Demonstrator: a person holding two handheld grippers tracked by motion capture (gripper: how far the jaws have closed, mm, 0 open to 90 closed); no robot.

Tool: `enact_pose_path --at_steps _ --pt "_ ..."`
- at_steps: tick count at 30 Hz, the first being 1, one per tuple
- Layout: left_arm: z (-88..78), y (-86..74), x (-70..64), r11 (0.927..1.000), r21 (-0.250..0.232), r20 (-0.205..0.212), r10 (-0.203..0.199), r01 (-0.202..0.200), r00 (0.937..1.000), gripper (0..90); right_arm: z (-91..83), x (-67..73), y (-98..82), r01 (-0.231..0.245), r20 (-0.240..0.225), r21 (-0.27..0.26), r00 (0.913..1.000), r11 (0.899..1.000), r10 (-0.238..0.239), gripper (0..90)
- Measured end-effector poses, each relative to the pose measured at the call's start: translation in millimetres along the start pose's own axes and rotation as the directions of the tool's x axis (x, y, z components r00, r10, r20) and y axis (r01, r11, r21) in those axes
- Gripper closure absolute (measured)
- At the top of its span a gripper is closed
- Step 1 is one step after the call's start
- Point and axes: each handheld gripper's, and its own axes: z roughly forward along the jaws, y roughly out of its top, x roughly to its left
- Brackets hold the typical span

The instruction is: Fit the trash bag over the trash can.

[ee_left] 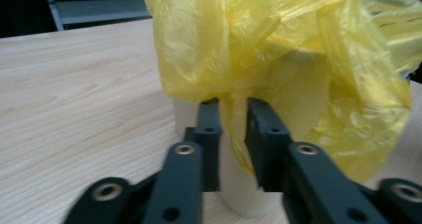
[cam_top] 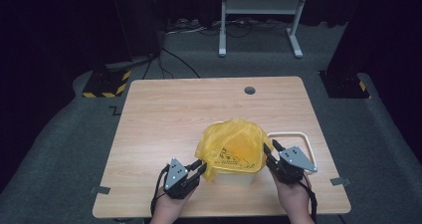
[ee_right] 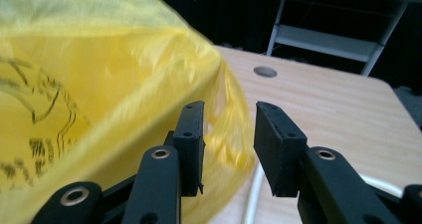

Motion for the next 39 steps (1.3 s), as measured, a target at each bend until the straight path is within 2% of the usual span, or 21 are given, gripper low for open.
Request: enact_pose_path --at_steps 3,6,10,13,15,17,19,20,22,23,24,26,27,28,29,30,32,34,36,37,39 --pt "-10.2 1.5 0.5 0.9996 -0.027 -0.036 -0.006 0.005 0.9993 63.5 5.6 1.7 -13.8 0.020 -0.004 0.051 0.9998 0.998 -0.019 64.5" --pt "-22.2 4.3 -3.5 0.9980 -0.063 -0.061 0.000 -0.004 0.9982 58.9 11.3 -1.3 -22.7 0.002 -0.013 0.102 0.9999 0.995 0.000 63.7" --pt "-36.9 9.2 -9.7 0.9926 -0.114 -0.122 0.029 -0.043 0.9921 54.9 -5.2 -5.3 -10.2 0.003 0.003 0.033 1.0000 0.999 -0.003 63.3" --pt "-44.8 16.8 -17.3 0.9813 -0.176 -0.155 0.049 -0.076 0.9867 53.7 -18.6 -5.5 5.6 0.002 0.008 -0.025 1.0000 1.000 -0.002 63.2" --pt "-45.1 23.6 -24.5 0.9731 -0.204 -0.159 0.074 -0.107 0.9844 51.1 -25.8 -2.1 16.5 -0.002 -0.005 -0.063 1.0000 0.998 0.002 63.1" --pt "-39.5 34.0 -35.9 0.9638 -0.228 -0.143 0.108 -0.138 0.9838 47.8 -27.9 4.8 23.6 -0.010 -0.035 -0.079 0.9994 0.997 0.007 62.2" --pt "-30.7 40.8 -44.5 0.9610 -0.223 -0.125 0.138 -0.164 0.9824 44.0 -24.3 11.9 24.9 -0.023 -0.067 -0.070 0.9976 0.997 0.019 61.6" --pt "-24.8 43.7 -48.5 0.9612 -0.206 -0.126 0.159 -0.183 0.9791 42.6 -21.3 15.1 23.8 -0.021 -0.069 -0.058 0.9975 0.998 0.017 61.5" --pt "-13.0 47.1 -52.0 0.9615 -0.149 -0.133 0.211 -0.231 0.9683 43.1 -14.9 18.9 19.4 -0.029 -0.078 -0.032 0.9966 0.999 0.027 61.4" --pt "-7.7 47.8 -51.5 0.9647 -0.113 -0.134 0.223 -0.238 0.9657 47.1 -12.3 20.2 16.7 -0.037 -0.085 -0.018 0.9958 0.999 0.036 61.7" --pt "-3.0 47.9 -48.6 0.9690 -0.083 -0.118 0.222 -0.233 0.9678 50.4 -10.3 21.2 14.2 -0.036 -0.089 -0.007 0.9954 0.999 0.035 61.4" --pt "0.4 47.6 -44.6 0.9696 -0.050 -0.106 0.234 -0.240 0.9666 69.4 -10.0 23.1 12.2 -0.047 -0.109 -0.008 0.9929 0.999 0.046 62.6" --pt "0.5 48.1 -42.1 0.9688 -0.046 -0.110 0.238 -0.244 0.9651 75.7 -10.0 23.6 12.4 -0.041 -0.106 -0.008 0.9935 0.999 0.040 62.8" --pt "-0.7 49.4 -38.9 0.9719 -0.056 -0.107 0.222 -0.229 0.9692 82.2 -10.0 24.1 12.9 -0.033 -0.102 -0.005 0.9942 0.999 0.033 63.1" --pt "-2.2 51.7 -34.4 0.9775 -0.074 -0.102 0.190 -0.198 0.9765 84.6 -9.9 24.3 13.3 -0.031 -0.101 -0.002 0.9944 1.000 0.030 63.2" --pt "-4.0 54.5 -28.2 0.9817 -0.097 -0.100 0.155 -0.164 0.9829 85.8 -9.9 24.1 13.4 -0.028 -0.103 -0.002 0.9943 1.000 0.028 63.2" --pt "-4.9 58.9 -11.0 0.9882 -0.124 -0.119 0.075 -0.090 0.9900 87.1 -10.0 24.0 13.5 -0.023 -0.103 -0.003 0.9944 1.000 0.022 63.5" --pt "2.5 56.7 13.6 0.9940 -0.108 -0.165 0.002 -0.020 0.9863 87.7 -10.0 24.7 13.6 -0.013 -0.105 -0.004 0.9943 1.000 0.012 64.8" --pt "11.9 47.4 32.1 0.9955 -0.072 -0.183 -0.074 0.061 0.9804 87.9 -9.9 25.4 13.7 -0.009 -0.105 -0.004 0.9944 1.000 0.008 65.1" --pt "17.4 40.5 39.2 0.9957 -0.049 -0.192 -0.087 0.079 0.9775 87.9 -9.8 25.4 13.7 -0.007 -0.105 -0.005 0.9945 1.000 0.006 65.1" --pt "27.5 26.2 44.9 0.9946 -0.004 -0.184 -0.103 0.104 0.9775 87.8 -9.8 25.0 13.6 -0.005 -0.108 -0.005 0.9942 1.000 0.004 65.0"
